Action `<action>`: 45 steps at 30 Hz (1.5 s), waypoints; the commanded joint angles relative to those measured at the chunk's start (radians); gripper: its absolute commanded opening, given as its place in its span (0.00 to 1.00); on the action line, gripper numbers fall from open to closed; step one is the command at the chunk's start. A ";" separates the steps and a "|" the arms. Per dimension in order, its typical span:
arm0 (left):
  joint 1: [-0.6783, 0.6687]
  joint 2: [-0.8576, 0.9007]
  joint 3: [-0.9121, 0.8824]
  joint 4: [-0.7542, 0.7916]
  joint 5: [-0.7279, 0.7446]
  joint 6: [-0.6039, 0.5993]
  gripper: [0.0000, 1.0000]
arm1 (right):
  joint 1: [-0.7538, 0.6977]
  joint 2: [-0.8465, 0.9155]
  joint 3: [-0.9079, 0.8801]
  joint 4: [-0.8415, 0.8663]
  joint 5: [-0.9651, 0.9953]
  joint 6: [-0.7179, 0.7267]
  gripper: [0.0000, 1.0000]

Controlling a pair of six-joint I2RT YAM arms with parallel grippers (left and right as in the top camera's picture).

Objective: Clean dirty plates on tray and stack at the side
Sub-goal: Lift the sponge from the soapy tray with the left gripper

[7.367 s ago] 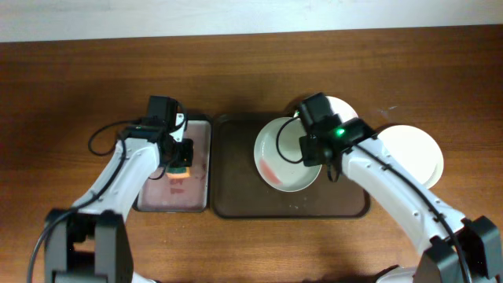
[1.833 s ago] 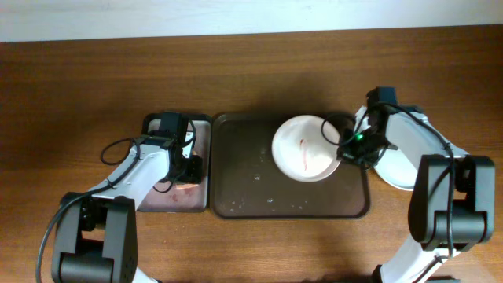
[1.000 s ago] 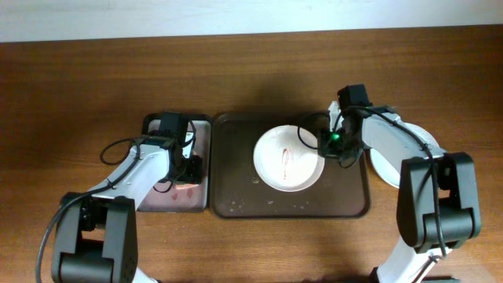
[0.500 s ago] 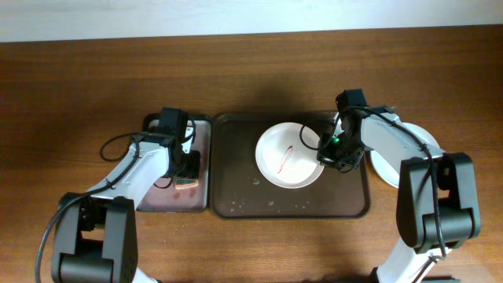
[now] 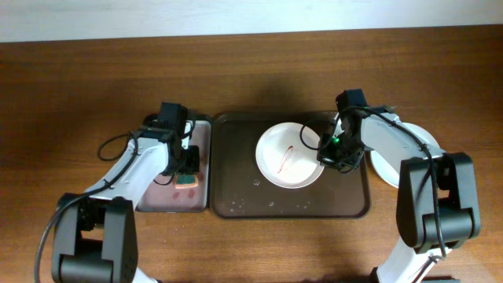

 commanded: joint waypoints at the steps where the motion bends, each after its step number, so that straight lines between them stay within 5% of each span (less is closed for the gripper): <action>1: 0.006 0.007 -0.058 0.044 0.007 -0.014 0.38 | 0.008 0.010 -0.004 -0.009 0.020 0.006 0.04; 7: 0.006 0.007 -0.062 0.098 0.006 -0.021 0.16 | 0.008 0.010 -0.004 -0.015 0.020 0.006 0.04; 9: 0.006 0.007 -0.059 0.100 0.004 -0.020 0.00 | 0.008 0.010 -0.004 -0.015 0.020 0.006 0.04; 32: 0.006 -0.466 0.005 0.213 0.093 0.065 0.00 | 0.007 0.010 -0.004 -0.015 0.024 -0.014 0.04; 45: 0.006 -0.615 0.005 0.272 0.094 -0.051 0.00 | 0.007 0.010 -0.004 -0.015 0.024 -0.014 0.04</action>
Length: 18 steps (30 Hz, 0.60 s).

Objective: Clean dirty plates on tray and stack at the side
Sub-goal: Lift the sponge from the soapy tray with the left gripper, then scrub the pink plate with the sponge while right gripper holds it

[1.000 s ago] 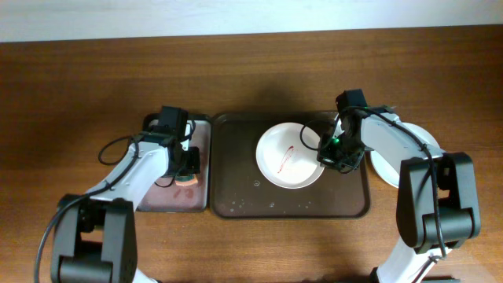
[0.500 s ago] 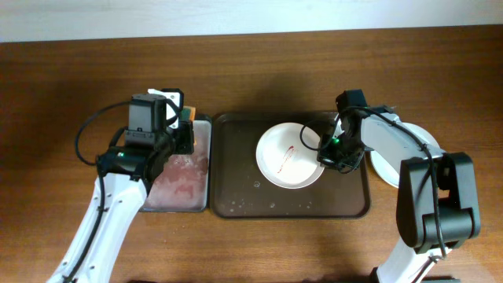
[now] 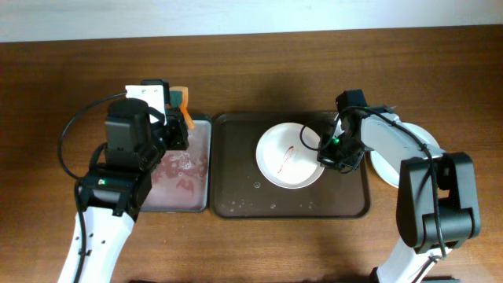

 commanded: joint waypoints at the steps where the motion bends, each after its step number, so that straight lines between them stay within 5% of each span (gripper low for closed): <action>1: 0.006 -0.042 0.022 0.015 0.011 -0.034 0.00 | 0.007 0.010 -0.004 -0.005 0.024 -0.009 0.04; 9: 0.006 -0.024 0.021 -0.018 0.011 -0.036 0.00 | 0.022 0.010 -0.004 -0.011 0.016 -0.009 0.04; 18: 0.006 0.413 0.021 -0.196 0.011 -0.036 0.00 | 0.158 0.010 -0.004 -0.011 0.016 -0.008 0.04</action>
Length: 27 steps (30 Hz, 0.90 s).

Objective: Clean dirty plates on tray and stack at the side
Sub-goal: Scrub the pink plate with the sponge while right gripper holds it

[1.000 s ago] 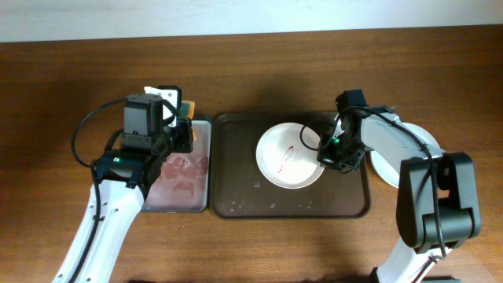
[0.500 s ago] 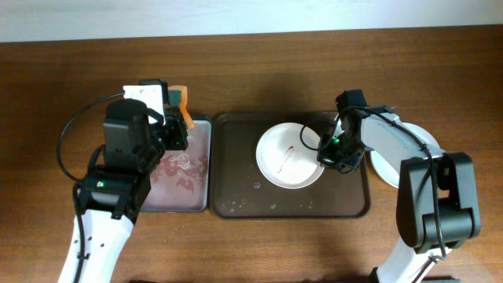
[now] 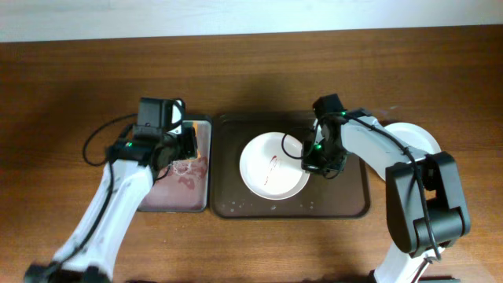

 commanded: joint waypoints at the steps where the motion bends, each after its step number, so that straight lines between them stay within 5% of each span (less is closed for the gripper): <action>1: 0.006 0.135 0.011 -0.031 0.013 -0.013 0.00 | 0.024 0.010 -0.004 -0.004 0.016 -0.006 0.04; 9: -0.046 0.089 0.042 -0.014 0.268 -0.016 0.00 | 0.028 0.010 -0.004 0.000 0.016 -0.006 0.04; 19: -0.338 0.290 0.041 0.305 0.382 -0.421 0.00 | 0.028 0.010 -0.004 -0.003 0.016 -0.006 0.04; 27: -0.398 0.460 0.041 0.558 0.457 -0.577 0.00 | 0.028 0.010 -0.004 -0.004 0.016 -0.006 0.04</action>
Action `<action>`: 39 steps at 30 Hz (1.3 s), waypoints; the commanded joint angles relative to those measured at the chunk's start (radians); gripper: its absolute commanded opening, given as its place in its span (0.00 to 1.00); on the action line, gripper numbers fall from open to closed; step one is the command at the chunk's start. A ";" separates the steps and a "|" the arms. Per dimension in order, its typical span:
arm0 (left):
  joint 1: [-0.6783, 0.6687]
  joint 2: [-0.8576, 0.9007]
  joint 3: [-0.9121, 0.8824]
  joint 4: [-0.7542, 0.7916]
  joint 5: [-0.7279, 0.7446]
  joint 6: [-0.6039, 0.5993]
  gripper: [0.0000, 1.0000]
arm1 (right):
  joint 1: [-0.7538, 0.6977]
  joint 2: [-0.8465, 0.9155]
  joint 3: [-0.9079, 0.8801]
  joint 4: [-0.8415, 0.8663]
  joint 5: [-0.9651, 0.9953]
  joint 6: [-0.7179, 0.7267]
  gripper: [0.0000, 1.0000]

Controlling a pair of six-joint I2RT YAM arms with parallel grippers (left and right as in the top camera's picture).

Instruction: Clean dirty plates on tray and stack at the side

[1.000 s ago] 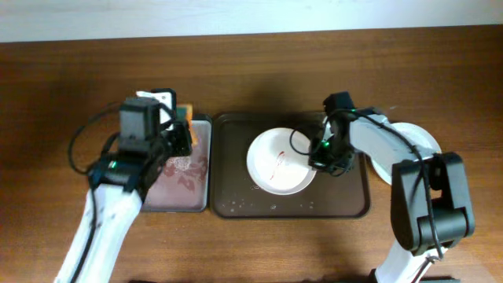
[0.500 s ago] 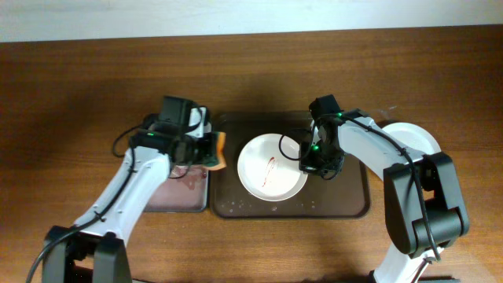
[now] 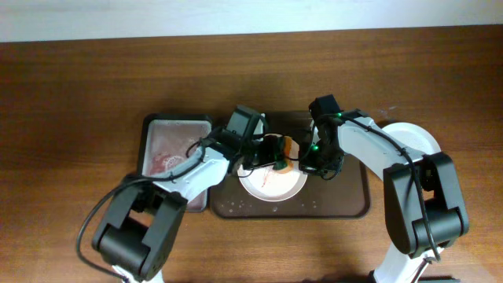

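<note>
A white plate [image 3: 271,181] with a red smear lies on the dark brown tray [image 3: 346,203]. My left gripper [image 3: 277,151] reaches in from the left. It is shut on an orange sponge [image 3: 286,146] over the plate's far part. Whether the sponge touches the plate cannot be told. My right gripper [image 3: 309,162] is at the plate's right rim and shut on it. A clean white plate [image 3: 416,140] lies on the table right of the tray, partly hidden by the right arm.
A pink basin [image 3: 169,141] with reddish foamy water stands left of the brown tray, touching it. Water drops dot the tray's front part. Bare wooden table surrounds both trays.
My left gripper has moved with the sponge from over the pink basin to over the plate on the brown tray. The right gripper and the plate stay about where they were.
My left gripper was down in the pink basin with the sponge while the right held the plate's right rim. Then the left held the sponge lifted above the basin. Afterwards the plate and right gripper stood further left on the tray. Now the sponge is over the plate.
</note>
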 commanded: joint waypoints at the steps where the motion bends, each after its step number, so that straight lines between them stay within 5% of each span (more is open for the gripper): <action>1: -0.024 0.071 0.013 0.048 0.041 -0.092 0.00 | 0.011 0.010 -0.004 -0.004 0.016 -0.006 0.04; 8: 0.027 0.088 0.013 -0.182 -0.022 -0.081 0.00 | 0.011 0.010 -0.004 -0.005 0.016 -0.006 0.04; 12: 0.066 0.063 0.013 -0.289 -0.014 0.027 0.00 | 0.011 0.010 -0.004 -0.003 0.016 -0.006 0.04; 22: 0.068 -0.024 0.038 -0.356 -0.275 0.277 0.00 | 0.011 0.010 -0.004 -0.004 0.016 -0.006 0.04; 28: 0.068 -0.165 0.109 -0.426 -0.287 0.345 0.00 | 0.011 0.010 -0.004 -0.003 0.016 -0.006 0.04; 32: 0.073 -0.260 0.109 -0.610 -0.542 0.344 0.00 | 0.011 0.008 -0.002 0.055 0.016 -0.029 0.04; 39: 0.266 -0.303 0.094 -0.740 -0.591 0.423 0.00 | 0.011 -0.161 0.047 0.039 0.231 -0.068 0.04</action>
